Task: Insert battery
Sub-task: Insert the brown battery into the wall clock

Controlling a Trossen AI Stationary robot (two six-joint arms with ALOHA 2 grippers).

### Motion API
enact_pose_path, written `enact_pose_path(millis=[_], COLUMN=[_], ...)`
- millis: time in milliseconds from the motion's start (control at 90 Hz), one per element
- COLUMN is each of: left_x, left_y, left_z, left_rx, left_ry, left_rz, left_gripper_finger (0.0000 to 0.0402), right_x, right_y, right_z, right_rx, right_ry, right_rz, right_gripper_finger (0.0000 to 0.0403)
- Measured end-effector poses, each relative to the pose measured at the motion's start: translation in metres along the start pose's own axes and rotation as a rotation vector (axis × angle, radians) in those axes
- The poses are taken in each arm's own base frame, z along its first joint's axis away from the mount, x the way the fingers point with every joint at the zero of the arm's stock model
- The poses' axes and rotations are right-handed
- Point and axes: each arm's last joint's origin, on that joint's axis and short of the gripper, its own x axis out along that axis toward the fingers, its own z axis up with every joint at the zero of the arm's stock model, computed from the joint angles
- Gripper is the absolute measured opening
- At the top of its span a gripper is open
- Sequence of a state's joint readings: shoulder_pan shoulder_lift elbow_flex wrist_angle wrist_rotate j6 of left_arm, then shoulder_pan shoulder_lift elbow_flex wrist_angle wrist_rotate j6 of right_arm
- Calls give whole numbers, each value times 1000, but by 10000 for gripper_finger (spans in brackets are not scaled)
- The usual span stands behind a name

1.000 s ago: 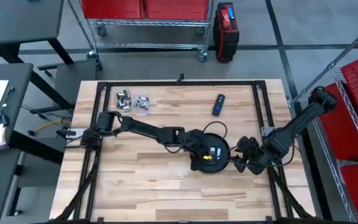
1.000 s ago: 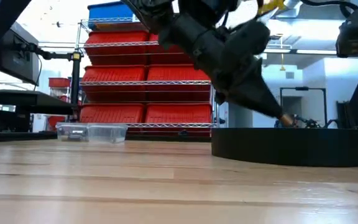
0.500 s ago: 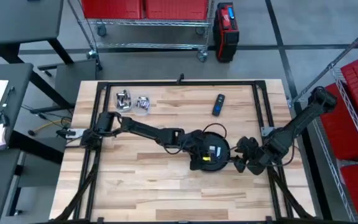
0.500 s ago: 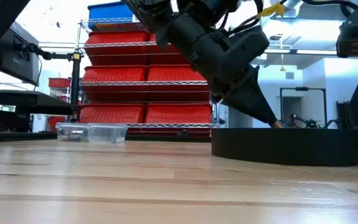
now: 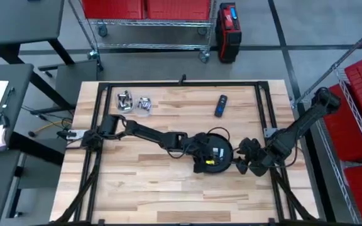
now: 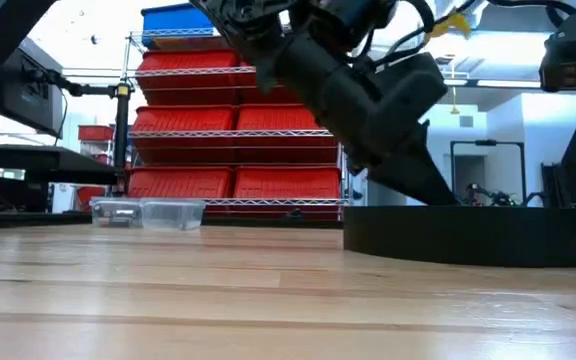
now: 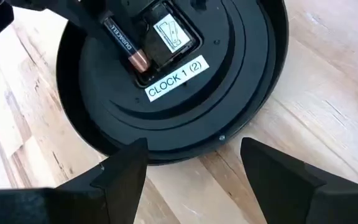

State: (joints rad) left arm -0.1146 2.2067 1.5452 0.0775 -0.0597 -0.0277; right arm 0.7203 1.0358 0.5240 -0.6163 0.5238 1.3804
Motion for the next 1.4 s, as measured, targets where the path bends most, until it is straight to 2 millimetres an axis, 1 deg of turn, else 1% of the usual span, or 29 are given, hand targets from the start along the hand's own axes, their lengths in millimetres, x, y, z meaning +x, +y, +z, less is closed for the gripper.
enact_pose_path(millis=[167,456,533,756,900,1011,1167,1222,1311,1400], left_x=[0,1,1,2,0,-10,-37,-45,-54,-56], left_y=[1,1,1,1,1,2,3,3,5,8], left_z=[0,1,1,1,2,8,31,36,34,27], left_rx=[16,28,23,12,24,29,69,79,80,58], left_ry=[-9,-32,-31,-32,-26,-2,-36,-29,49,132], left_rz=[0,-4,-9,-9,-10,-13,-12,-11,6,18], left_gripper_finger=[34,43,57,114,127,128,128,128,125,109], right_x=[2,14,16,17,17,17,17,17,17,18], right_y=[1,10,11,11,11,11,11,12,13,12], right_z=[-1,-7,-8,-8,-8,-8,-8,-8,-8,-6], right_rx=[-1,-1,-4,-3,-3,-1,-9,-20,-36,-61], right_ry=[0,13,26,30,30,30,30,29,26,19], right_rz=[-2,7,3,3,3,3,3,9,19,13], right_gripper_finger=[249,249,249,249,249,249,249,249,249,249])
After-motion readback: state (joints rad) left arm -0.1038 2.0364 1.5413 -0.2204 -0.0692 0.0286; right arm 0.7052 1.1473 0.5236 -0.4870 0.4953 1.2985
